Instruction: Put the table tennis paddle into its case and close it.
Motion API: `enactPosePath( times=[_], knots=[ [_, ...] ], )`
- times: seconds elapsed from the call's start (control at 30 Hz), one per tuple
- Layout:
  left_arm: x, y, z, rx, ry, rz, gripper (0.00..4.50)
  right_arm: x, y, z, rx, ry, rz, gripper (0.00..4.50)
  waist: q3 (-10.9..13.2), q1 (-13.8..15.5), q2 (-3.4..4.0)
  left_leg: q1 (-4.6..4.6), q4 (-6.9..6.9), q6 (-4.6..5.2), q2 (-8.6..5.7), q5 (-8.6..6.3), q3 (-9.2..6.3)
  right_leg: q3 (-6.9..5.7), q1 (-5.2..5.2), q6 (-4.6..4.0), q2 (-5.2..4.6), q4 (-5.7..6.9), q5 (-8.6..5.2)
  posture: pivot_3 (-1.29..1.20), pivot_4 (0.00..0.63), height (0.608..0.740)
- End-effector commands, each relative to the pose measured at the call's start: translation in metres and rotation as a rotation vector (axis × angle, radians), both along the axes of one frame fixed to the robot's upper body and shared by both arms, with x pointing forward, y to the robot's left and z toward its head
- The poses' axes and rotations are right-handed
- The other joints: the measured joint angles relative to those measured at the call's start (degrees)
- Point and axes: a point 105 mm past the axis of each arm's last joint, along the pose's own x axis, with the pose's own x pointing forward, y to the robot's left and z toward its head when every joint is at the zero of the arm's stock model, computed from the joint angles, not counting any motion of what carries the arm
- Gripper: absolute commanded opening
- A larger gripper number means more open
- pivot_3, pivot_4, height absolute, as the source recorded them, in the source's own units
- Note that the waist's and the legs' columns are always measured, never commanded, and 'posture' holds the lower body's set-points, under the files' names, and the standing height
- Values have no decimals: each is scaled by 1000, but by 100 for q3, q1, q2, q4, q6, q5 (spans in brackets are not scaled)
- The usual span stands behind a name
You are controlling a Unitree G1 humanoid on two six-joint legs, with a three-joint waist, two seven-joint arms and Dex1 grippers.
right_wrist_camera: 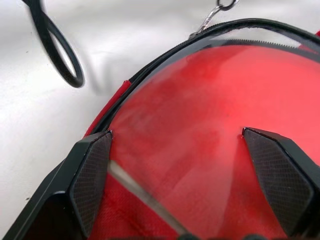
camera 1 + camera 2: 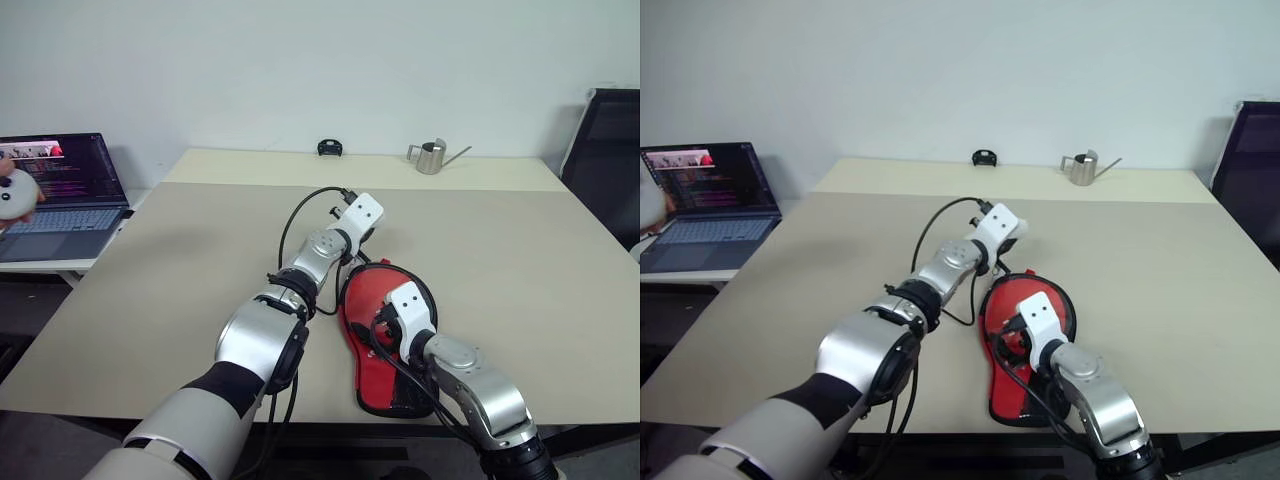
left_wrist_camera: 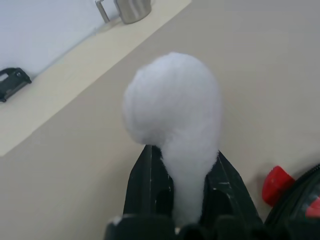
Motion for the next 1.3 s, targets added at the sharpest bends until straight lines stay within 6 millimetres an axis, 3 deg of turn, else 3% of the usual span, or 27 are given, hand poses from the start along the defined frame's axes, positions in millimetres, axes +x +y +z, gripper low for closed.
enactPosePath(
  times=[0.03,0.5,0.6,0.73,1.03,1.17,1.27,1.3],
  knots=[
    [1,-18,44,-14,-156,-44,179,-31,-4,-62,-83,286,-5,4500,0,1,0,0,-7,0,-1,0,-3,-12,0,0,-2,-5,0,0,150,740],
    [1,-18,44,-12,-158,-44,179,-32,-4,-62,-85,288,-7,4500,0,2,0,0,-36,-17,-9,10,-27,-51,0,1,-7,-14,-2,0,150,740],
    [-4,-45,77,5,-294,-29,179,-48,2,-63,-53,312,-57,4500,2,81,-1,-6,-36,-17,-11,10,-38,-56,-1,1,-8,-16,-3,0,150,740],
    [-7,-53,83,16,-321,-38,179,-50,4,-62,-43,315,-81,4500,3,119,0,-15,-36,-18,-19,11,-44,-56,-4,5,-9,-20,-5,0,150,740],
    [-17,-62,31,207,-249,-144,179,-47,2,-62,-42,310,-100,4500,3,127,1,-9,-37,-27,-28,16,-52,-61,-2,5,-8,-14,-5,0,150,740],
    [-34,-68,-17,277,-52,-263,179,-44,2,-62,-43,303,-101,4500,0,120,3,-1,-40,-27,-28,16,-53,-62,5,5,-8,-16,-6,0,150,740],
    [-37,-65,-29,271,17,-285,179,-42,4,-61,-41,298,-100,4500,1,90,5,7,-41,-26,-28,16,-53,-62,13,4,-6,-17,-7,0,150,740],
    [-37,-64,-30,264,26,-280,529,-41,5,-60,-40,296,-99,4500,1,84,5,7,-41,-25,-28,16,-52,-60,11,4,-6,-14,-7,0,150,740]
  ],
)
